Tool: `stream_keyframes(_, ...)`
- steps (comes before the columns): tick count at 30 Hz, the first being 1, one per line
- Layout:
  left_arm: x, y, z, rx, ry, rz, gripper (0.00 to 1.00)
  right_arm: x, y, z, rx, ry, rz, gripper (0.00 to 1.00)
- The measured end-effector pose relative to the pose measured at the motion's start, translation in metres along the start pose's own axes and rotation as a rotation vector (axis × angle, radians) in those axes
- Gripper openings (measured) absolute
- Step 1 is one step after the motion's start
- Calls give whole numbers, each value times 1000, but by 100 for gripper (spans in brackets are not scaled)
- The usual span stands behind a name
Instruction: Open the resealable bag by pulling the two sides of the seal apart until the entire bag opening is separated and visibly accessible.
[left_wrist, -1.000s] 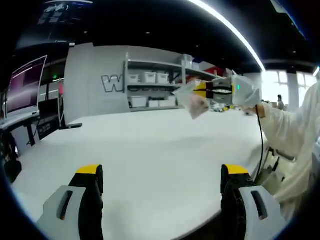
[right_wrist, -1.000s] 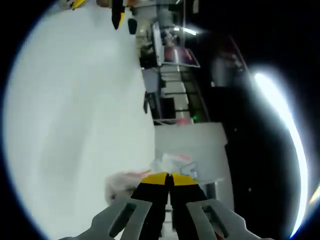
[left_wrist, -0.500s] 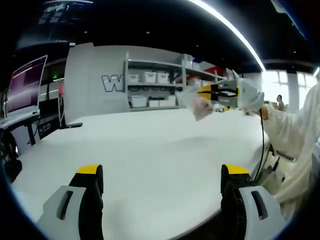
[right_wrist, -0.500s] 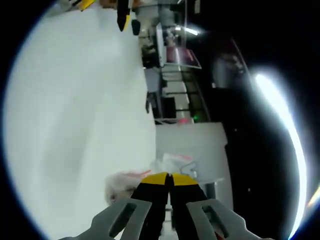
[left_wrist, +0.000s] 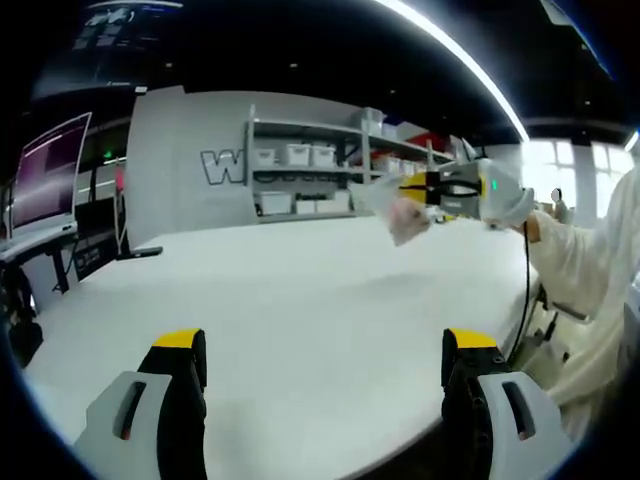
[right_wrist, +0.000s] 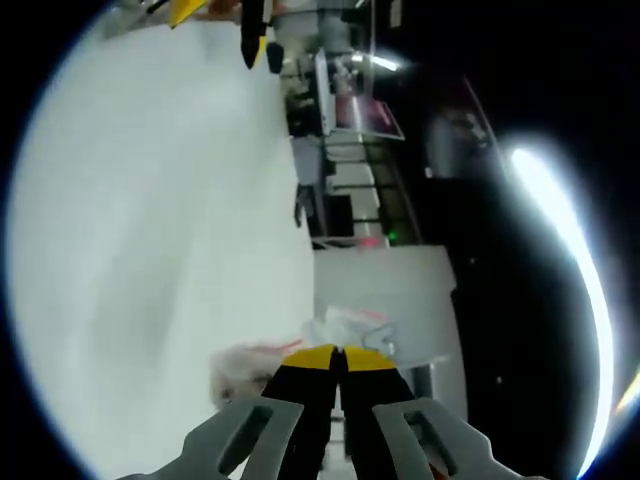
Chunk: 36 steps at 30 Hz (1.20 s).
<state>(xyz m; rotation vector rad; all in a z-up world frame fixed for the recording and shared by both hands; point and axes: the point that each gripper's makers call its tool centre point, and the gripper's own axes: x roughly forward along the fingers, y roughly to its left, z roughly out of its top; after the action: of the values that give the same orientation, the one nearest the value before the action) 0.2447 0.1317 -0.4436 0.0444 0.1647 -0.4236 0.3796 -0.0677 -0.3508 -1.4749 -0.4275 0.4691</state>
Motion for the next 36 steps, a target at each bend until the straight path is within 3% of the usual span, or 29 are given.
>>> stream_keyframes(36,1,0,-6,-5,6,-4,97,-27,32,0,41,13,40,0)
